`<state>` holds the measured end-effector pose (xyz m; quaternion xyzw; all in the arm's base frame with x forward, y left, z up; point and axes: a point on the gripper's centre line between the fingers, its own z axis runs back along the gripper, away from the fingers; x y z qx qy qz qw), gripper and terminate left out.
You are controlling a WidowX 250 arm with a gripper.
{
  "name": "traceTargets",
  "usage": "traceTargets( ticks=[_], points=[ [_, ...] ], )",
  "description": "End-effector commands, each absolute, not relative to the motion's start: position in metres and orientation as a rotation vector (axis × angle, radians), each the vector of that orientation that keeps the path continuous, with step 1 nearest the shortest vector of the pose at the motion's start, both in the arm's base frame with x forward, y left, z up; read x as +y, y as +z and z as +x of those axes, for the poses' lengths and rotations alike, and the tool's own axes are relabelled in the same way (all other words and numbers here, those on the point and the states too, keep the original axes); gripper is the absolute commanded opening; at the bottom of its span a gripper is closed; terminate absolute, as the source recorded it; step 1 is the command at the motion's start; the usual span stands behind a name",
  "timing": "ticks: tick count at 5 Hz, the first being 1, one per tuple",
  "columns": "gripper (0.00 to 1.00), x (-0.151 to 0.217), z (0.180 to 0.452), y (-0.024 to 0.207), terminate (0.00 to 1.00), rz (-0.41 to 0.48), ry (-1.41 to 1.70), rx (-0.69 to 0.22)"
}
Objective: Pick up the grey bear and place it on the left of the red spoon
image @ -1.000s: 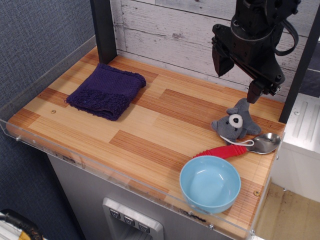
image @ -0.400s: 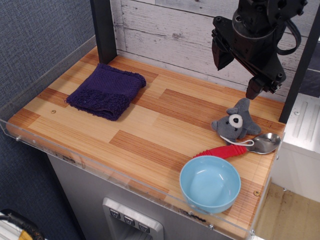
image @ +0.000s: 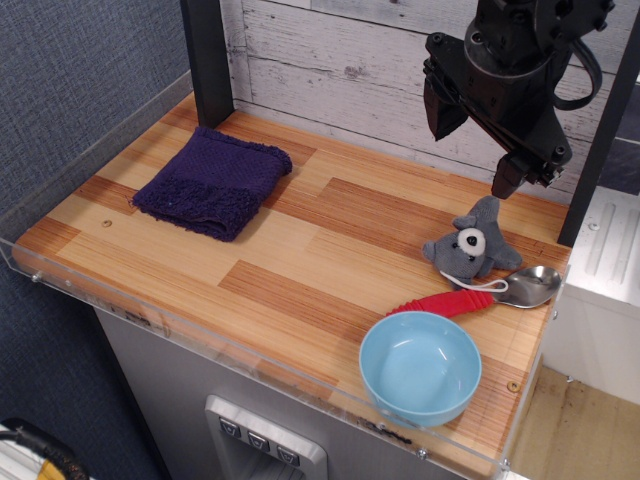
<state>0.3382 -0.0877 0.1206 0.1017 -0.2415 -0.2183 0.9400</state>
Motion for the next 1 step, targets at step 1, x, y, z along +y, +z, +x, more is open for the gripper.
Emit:
traceTargets(
  ticks=[1],
  points=[
    [1.00, -0.0890, 0.3283, 0.1367, 1.00, 0.203, -0.445, -0.544]
  ],
)
